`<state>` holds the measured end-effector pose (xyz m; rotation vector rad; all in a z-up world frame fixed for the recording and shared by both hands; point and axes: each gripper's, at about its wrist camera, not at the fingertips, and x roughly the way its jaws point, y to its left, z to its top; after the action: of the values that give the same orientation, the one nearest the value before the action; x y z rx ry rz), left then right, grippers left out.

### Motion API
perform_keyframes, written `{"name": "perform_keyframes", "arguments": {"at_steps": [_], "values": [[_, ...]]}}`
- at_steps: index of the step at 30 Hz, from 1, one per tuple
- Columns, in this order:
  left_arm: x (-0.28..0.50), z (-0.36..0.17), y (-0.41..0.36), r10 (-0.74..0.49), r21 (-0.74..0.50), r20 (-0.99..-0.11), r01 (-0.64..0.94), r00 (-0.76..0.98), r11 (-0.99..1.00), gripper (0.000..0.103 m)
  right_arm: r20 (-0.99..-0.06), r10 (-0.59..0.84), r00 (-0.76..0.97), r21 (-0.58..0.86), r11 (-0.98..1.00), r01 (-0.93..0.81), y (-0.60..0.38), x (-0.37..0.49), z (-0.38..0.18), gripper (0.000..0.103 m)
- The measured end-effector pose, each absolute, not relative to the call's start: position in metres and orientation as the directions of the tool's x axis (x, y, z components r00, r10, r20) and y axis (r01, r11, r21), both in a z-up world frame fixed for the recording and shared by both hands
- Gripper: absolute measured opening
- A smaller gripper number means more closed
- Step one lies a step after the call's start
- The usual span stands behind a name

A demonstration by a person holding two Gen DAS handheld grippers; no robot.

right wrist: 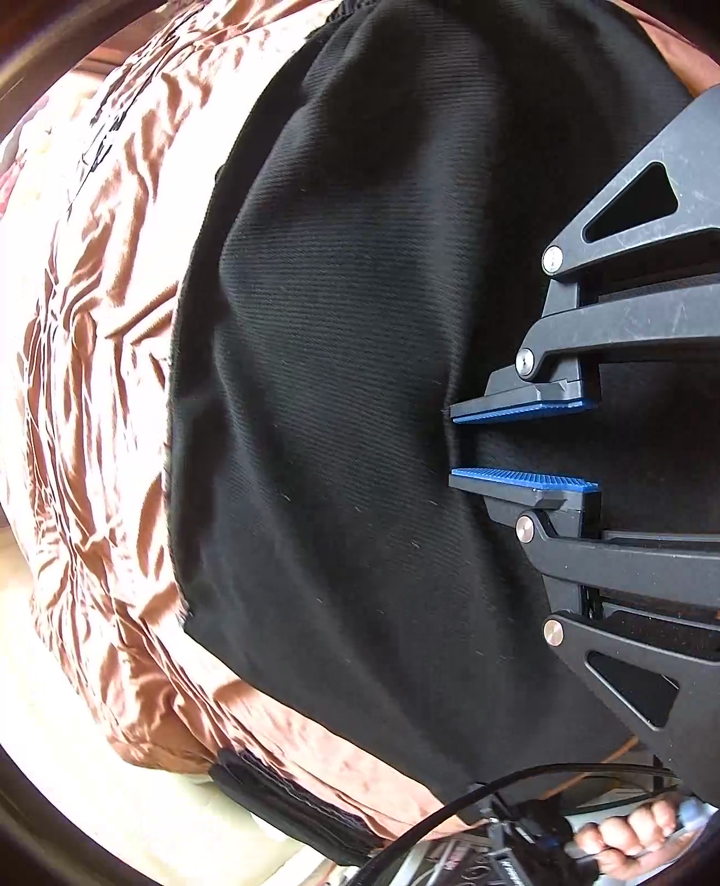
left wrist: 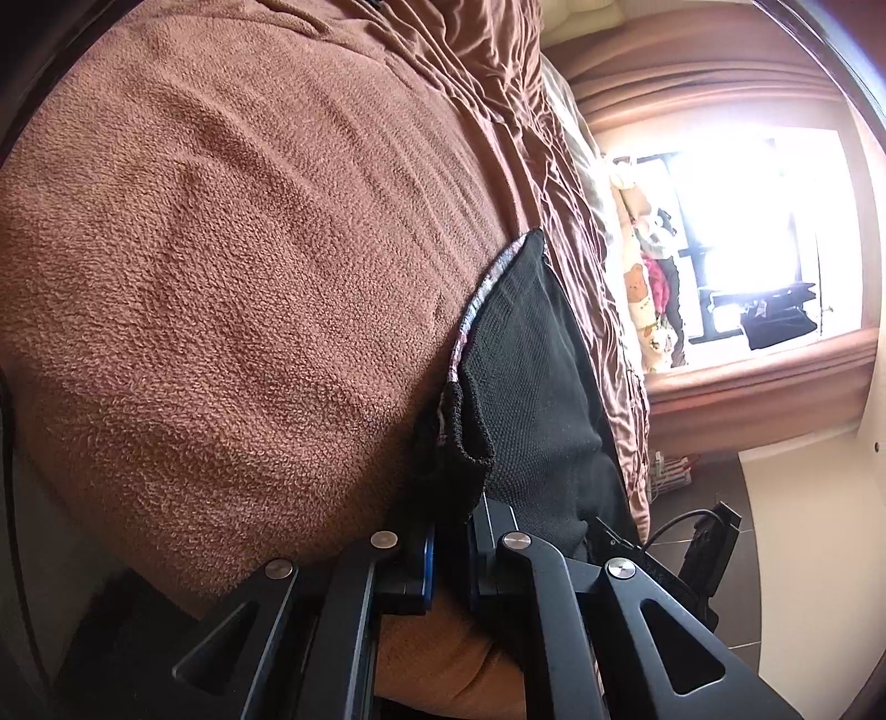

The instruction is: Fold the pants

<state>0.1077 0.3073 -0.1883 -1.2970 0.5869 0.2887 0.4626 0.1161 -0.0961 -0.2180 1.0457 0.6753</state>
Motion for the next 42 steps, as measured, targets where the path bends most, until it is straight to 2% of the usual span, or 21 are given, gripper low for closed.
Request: {"name": "perform_keyframes", "arguments": {"at_steps": [13,29,32,42], "values": [[0.101,-0.188,0.305,-0.098,-0.823,-0.550,-0.518,0.829,0.232,0.008,-0.850,0.396,0.348,0.164,0.826,-0.540,0.136,0.525,-0.099,0.014],[0.107,-0.188,0.305,-0.090,-0.819,-0.555,-0.525,0.827,0.233,0.008,-0.865,0.304,0.398,0.034,0.829,-0.558,0.196,0.578,-0.112,0.012],[0.109,-0.188,0.305,-0.087,-0.819,-0.553,-0.522,0.828,0.237,0.008,-0.871,0.299,0.390,0.043,0.836,-0.546,0.197,0.576,-0.109,0.012],[0.109,-0.179,0.307,-0.087,-0.827,-0.539,-0.507,0.838,0.244,0.008,-0.840,0.416,0.349,0.139,0.785,-0.603,0.150,0.508,-0.082,0.012]]}}
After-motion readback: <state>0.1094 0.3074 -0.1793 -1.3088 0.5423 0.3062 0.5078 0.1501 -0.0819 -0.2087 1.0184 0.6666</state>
